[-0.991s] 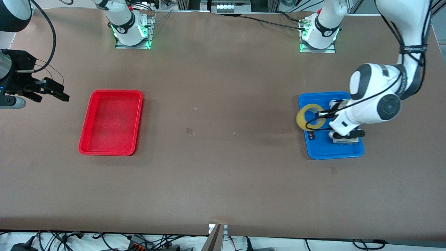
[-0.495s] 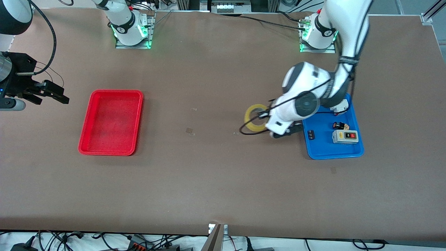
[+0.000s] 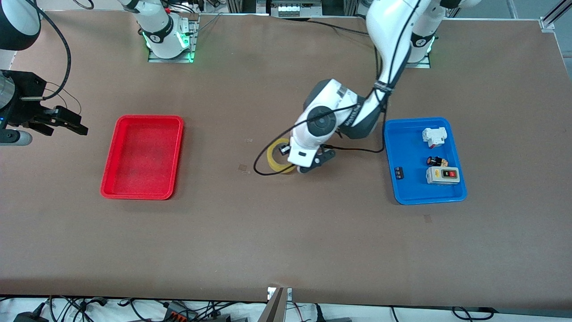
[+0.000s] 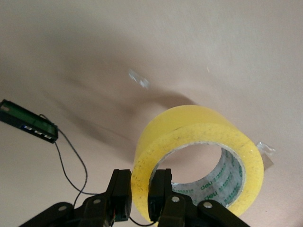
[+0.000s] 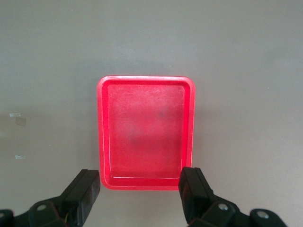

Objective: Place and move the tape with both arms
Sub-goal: 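Carry the tape with the left gripper and set it mid-table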

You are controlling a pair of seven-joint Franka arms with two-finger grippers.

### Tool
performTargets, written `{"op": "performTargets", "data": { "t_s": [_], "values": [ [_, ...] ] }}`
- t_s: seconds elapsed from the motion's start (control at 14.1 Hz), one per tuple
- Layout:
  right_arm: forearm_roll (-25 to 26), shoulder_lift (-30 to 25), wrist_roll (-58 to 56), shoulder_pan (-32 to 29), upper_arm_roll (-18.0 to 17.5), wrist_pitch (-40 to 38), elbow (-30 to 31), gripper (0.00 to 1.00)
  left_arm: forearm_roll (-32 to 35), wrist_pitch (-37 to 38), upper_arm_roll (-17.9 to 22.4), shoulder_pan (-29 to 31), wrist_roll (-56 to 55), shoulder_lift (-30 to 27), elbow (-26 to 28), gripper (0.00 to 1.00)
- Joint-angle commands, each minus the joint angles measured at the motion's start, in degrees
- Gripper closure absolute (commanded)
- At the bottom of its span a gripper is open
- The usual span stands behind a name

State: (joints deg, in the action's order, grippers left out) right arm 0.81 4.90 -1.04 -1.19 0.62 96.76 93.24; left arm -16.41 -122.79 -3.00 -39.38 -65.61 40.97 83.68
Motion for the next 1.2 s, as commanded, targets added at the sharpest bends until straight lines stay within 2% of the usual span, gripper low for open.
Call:
{"op": "performTargets", "data": {
  "t_s": [0.0, 0.07, 0.14, 0.28, 0.35, 0.42, 0.64, 0.85, 0.99, 1.13],
  "values": [
    [-0.5, 0.3, -0.3, -0.6, 0.0, -0.3, -0.9, 0.00, -0.7, -0.7, 0.8, -2.1, -1.9, 1.8, -2.2, 0.97],
    [-0.4, 0.3, -0.3, -0.7, 0.0, -0.4, -0.9, 0.00, -0.7, -0.8, 0.9, -2.2, -1.6, 2.4, -2.3, 0.85],
    [-0.4, 0.3, -0.4, -0.7, 0.0, -0.5, -0.9, 0.00, -0.7, -1.5, 0.9, -2.2, -1.5, 3.3, -2.3, 0.68],
    [-0.5, 0.4, -0.3, -0.8, 0.0, -0.5, -0.9, 0.00, -0.6, -3.2, 0.8, -2.4, -1.8, 4.5, -2.2, 0.42],
    [-0.5, 0.4, -0.3, -0.8, 0.0, -0.5, -0.9, 0.00, -0.6, -3.2, 0.9, -2.4, -1.8, 4.5, -2.3, 0.09],
    [-0.5, 0.4, -0.3, -0.8, 0.0, -0.5, -0.9, 0.00, -0.5, -3.1, 0.9, -2.4, -2.0, 3.9, -2.3, 0.00],
    [-0.5, 0.7, -0.5, -0.8, 0.0, -0.5, -0.9, 0.00, -0.2, -0.8, 1.9, -1.4, -2.3, -1.0, -2.4, 0.00],
    [0.4, 1.8, -1.2, -0.5, -0.2, -0.3, -0.9, 0.00, 1.9, 7.5, 4.0, 1.9, -2.0, -8.3, -2.4, 0.00],
    [0.3, 3.4, -0.9, -0.3, -0.4, -0.6, -0.9, 0.00, 5.6, 13.5, 3.9, 6.6, -1.5, -12.6, -2.3, 0.00],
    [0.3, 3.8, -1.5, -0.6, -0.3, -0.7, -0.9, 0.00, 5.7, 21.0, 3.9, 11.8, 6.1, -16.0, -2.2, 0.00]
  ]
}}
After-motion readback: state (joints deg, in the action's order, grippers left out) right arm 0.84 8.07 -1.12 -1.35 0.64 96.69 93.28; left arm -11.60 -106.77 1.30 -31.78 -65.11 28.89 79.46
